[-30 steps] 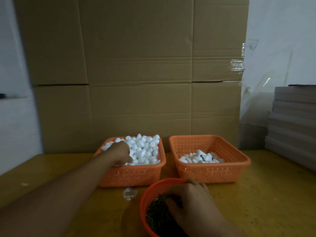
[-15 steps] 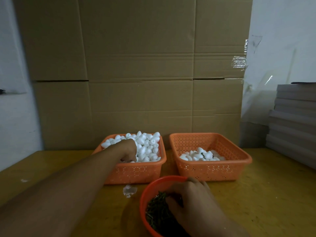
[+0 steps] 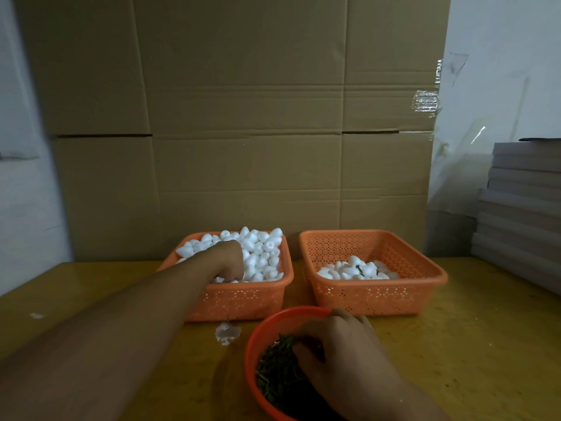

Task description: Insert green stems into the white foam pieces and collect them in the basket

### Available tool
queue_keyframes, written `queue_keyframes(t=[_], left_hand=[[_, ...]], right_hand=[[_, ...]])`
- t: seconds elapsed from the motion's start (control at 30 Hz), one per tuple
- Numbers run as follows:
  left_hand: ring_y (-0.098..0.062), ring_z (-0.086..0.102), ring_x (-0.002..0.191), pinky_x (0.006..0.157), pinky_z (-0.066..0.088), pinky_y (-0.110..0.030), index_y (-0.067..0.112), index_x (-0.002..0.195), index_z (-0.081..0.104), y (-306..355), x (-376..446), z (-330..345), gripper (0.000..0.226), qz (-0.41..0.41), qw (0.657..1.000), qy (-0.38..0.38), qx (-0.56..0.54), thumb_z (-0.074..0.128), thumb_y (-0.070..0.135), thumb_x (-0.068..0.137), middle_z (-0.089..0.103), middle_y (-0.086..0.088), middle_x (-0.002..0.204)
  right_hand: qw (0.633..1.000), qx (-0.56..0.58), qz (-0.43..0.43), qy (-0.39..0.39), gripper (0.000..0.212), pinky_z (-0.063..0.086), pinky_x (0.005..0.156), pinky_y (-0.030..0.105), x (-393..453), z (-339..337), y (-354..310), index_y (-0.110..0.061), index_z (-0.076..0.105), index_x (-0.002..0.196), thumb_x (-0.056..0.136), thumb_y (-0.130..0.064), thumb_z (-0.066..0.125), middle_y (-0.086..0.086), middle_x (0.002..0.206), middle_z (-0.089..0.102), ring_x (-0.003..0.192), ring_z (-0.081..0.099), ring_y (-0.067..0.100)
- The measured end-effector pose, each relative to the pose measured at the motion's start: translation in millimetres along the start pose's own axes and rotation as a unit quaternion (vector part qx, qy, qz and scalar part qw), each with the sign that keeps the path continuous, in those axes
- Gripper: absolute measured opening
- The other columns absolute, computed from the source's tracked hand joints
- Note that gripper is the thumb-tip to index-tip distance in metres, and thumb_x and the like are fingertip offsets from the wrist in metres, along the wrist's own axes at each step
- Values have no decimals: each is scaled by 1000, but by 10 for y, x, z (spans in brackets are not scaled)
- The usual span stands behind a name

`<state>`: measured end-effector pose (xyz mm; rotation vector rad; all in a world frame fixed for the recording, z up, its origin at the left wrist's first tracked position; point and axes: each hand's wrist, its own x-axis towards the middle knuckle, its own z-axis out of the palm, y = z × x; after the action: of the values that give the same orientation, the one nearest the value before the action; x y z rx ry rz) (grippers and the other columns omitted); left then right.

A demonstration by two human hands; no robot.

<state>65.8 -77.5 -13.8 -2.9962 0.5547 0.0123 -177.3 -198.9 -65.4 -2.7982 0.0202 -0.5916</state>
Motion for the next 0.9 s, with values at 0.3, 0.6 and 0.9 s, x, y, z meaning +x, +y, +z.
queue_keyframes(t=[0.3, 0.6, 0.9], left_hand=[[-18, 69, 82, 77, 55, -30, 7, 113, 70, -182, -201, -174, 29, 17, 974, 14, -224, 65, 7, 85, 71, -5, 89], [-18, 70, 78, 69, 60, -37, 25, 89, 69, -341, -527, -80, 21, 106, 890, 92, -434, 72, 7, 78, 72, -1, 91], [-4, 67, 79, 72, 51, -20, 28, 104, 72, -122, -1327, 12, 22, 229, 800, 126, -541, 71, 12, 89, 71, 11, 99]], right_hand=[[1000, 3, -6, -2, 30, 37, 99, 34, -20, -29, -23, -43, 60, 119, 91, -46, 48, -24, 105, 66, 108, 51, 1], [1000, 16, -9, 3, 23, 36, 99, 34, -29, -37, -47, -46, 61, 113, 92, -45, 51, -26, 97, 64, 102, 51, 0], [1000, 12, -9, 5, 23, 40, 96, 35, -27, -45, -63, -42, 65, 109, 92, -46, 51, -23, 93, 66, 98, 53, 2]])
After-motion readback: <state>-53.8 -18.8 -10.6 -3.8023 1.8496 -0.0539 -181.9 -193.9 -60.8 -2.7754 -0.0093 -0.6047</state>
